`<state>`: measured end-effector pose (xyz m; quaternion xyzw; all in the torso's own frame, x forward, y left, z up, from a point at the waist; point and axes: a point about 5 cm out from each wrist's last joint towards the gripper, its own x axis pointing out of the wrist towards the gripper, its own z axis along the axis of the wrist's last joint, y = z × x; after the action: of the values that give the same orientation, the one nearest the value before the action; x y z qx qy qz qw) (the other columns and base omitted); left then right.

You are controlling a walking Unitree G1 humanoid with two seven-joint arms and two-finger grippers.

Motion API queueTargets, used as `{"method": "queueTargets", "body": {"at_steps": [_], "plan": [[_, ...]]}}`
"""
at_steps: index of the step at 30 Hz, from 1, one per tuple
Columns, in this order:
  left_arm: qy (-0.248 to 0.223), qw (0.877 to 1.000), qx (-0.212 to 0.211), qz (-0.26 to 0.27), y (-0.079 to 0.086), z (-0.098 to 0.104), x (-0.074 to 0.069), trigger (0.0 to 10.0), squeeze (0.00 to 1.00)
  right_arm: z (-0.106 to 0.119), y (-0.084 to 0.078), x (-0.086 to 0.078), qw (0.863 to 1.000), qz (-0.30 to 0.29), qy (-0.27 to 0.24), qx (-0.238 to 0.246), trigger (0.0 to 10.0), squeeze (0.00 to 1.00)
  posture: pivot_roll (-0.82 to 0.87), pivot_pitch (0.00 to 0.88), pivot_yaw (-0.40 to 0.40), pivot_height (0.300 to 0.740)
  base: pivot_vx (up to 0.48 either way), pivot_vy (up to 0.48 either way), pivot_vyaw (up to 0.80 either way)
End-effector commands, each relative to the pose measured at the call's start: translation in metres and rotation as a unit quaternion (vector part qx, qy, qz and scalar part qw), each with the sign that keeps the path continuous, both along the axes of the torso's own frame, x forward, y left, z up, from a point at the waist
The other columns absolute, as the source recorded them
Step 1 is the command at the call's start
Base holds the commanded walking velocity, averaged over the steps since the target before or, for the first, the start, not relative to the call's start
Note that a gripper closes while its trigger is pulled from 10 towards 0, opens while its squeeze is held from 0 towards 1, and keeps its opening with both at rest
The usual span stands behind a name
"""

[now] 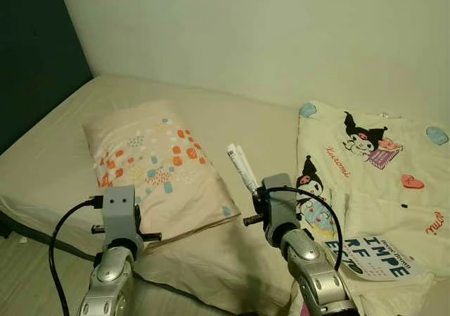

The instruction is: Clean up the room

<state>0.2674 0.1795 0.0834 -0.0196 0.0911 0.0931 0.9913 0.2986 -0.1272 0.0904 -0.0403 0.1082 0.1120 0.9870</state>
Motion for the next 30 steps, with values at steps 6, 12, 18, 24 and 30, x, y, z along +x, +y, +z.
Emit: {"method": "queueTargets", "body": {"at_steps": [6, 12, 18, 24, 30], "plan": [[0.014, 1.000, -0.013, 0.015, 0.004, -0.004, -0.001, 10.0, 0.00, 0.001, -0.002, -0.002, 1.000, -0.012, -0.007, 0.010, 10.0, 0.00, -0.06, 0.154, -0.004, 0.740, 0.000, 0.000, 0.00], [0.014, 1.000, 0.003, 0.001, 0.006, -0.005, -0.003, 10.0, 0.00, -0.001, -0.001, -0.001, 1.000, -0.010, -0.002, 0.012, 10.0, 0.00, -0.06, 0.149, -0.002, 0.740, 0.000, 0.000, 0.00], [0.024, 1.000, 0.006, -0.001, 0.003, -0.007, -0.003, 10.0, 0.00, -0.004, -0.003, 0.000, 1.000, -0.013, 0.007, 0.014, 10.0, 0.00, -0.06, 0.133, -0.001, 0.740, 0.000, 0.000, 0.00], [0.029, 0.999, -0.006, -0.017, -0.001, -0.008, -0.002, 10.0, 0.00, -0.004, 0.004, 0.002, 0.999, -0.008, 0.017, 0.038, 10.0, 0.00, -0.06, 0.121, 0.029, 0.740, 0.000, 0.000, 0.00], [0.041, 0.999, -0.014, -0.011, -0.003, -0.011, -0.005, 10.0, 0.00, -0.009, 0.006, -0.001, 0.999, 0.001, 0.027, 0.031, 10.0, 0.00, -0.05, 0.108, 0.016, 0.740, 0.000, 0.000, 0.00]]}}
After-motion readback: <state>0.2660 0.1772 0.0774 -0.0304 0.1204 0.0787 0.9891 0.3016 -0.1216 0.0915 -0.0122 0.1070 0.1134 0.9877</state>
